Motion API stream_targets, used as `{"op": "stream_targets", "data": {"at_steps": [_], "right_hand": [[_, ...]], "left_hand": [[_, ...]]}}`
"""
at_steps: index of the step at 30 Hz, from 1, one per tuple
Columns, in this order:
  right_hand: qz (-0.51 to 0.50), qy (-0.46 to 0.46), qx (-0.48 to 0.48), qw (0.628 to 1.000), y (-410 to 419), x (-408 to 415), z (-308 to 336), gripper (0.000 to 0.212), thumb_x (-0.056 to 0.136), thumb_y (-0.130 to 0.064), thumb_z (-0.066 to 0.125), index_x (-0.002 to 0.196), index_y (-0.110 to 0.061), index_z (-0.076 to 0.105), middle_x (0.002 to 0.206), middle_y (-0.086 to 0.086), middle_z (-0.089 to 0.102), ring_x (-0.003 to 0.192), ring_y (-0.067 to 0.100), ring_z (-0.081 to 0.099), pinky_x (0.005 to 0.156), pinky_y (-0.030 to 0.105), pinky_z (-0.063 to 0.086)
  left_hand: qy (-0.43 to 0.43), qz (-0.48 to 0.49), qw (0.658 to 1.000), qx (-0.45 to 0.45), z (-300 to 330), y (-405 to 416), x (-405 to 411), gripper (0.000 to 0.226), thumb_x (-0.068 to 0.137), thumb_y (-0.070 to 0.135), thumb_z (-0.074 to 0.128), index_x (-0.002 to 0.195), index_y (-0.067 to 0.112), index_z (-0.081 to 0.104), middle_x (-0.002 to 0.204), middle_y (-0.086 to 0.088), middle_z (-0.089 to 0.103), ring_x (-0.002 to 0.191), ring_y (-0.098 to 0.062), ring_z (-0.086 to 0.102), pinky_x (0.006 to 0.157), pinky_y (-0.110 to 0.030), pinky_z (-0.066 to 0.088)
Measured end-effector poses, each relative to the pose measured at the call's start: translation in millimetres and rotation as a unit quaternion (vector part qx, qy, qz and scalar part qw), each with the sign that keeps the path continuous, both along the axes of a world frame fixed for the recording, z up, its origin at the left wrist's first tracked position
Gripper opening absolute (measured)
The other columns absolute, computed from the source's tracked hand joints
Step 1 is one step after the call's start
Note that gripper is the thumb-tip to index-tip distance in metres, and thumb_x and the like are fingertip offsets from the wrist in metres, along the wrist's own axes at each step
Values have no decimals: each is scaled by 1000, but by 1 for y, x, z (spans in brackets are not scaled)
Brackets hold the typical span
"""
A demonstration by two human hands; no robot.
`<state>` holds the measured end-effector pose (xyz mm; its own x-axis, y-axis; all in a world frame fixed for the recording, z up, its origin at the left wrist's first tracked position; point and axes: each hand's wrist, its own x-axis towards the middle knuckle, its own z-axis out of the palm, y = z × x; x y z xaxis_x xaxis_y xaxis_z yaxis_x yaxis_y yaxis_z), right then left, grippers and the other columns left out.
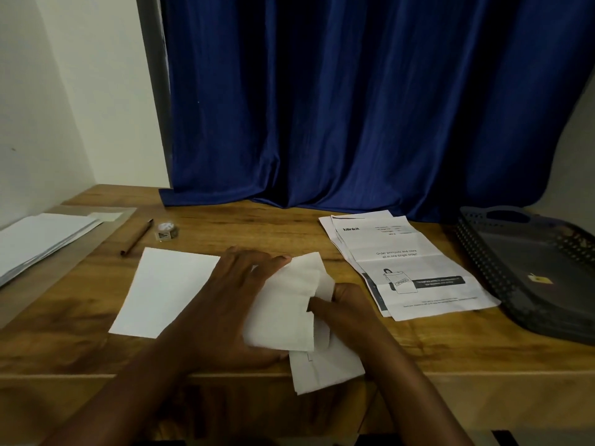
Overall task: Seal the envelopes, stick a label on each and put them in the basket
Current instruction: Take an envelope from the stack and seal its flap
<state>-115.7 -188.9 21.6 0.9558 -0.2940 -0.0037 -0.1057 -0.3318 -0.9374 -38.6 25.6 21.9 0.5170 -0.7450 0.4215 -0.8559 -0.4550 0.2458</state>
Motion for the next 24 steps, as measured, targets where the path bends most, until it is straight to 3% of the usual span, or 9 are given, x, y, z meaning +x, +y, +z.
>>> {"op": "stream_targets", "data": {"at_steps": [4,9,13,17,19,24], "right_hand": [[-3,-15,1,1000,2,0,-2,36,88,-32,75,84,5,74,81,11,75,66,11,68,58,17,50],[20,0,19,1000,8,0,5,37,73,-57,76,73,-20,77,74,-6,76,65,2,70,56,15,50],[29,-23,22,999,10,-3,7,43,58,-70,71,69,-29,75,71,-16,75,67,-2,70,51,7,45],[22,-35,27,999,10,-3,4,25,77,-53,76,61,-33,73,67,-19,73,65,-4,69,51,6,46],[21,-41,13,999,9,-2,1,20,82,-47,75,70,-32,73,70,-21,73,69,-3,70,53,8,47],[19,-64,42,997,6,-8,2,34,75,-59,71,80,-27,81,84,-7,78,74,9,74,61,18,55]], "left_hand": [[-7,0,1000,-1,-2,-1,0,116,62,90,65,154,47,9,157,17,21,146,-5,15,120,-39,12],[9,-18,1000,-10,1,-3,-2,116,65,82,72,155,42,10,158,21,16,145,2,14,118,-27,10],[28,-16,999,-2,1,-2,-4,116,66,79,74,153,45,6,152,41,0,141,18,0,116,-14,-1],[26,-9,1000,8,0,-2,-3,109,66,70,80,150,39,20,155,25,18,138,18,7,119,-16,2],[28,-9,1000,-6,-2,-1,-2,103,66,66,83,147,38,26,151,24,19,136,20,9,116,-14,2],[-7,30,997,-68,-5,-1,1,107,64,76,75,149,39,23,148,17,33,133,2,26,112,-29,27]]}}
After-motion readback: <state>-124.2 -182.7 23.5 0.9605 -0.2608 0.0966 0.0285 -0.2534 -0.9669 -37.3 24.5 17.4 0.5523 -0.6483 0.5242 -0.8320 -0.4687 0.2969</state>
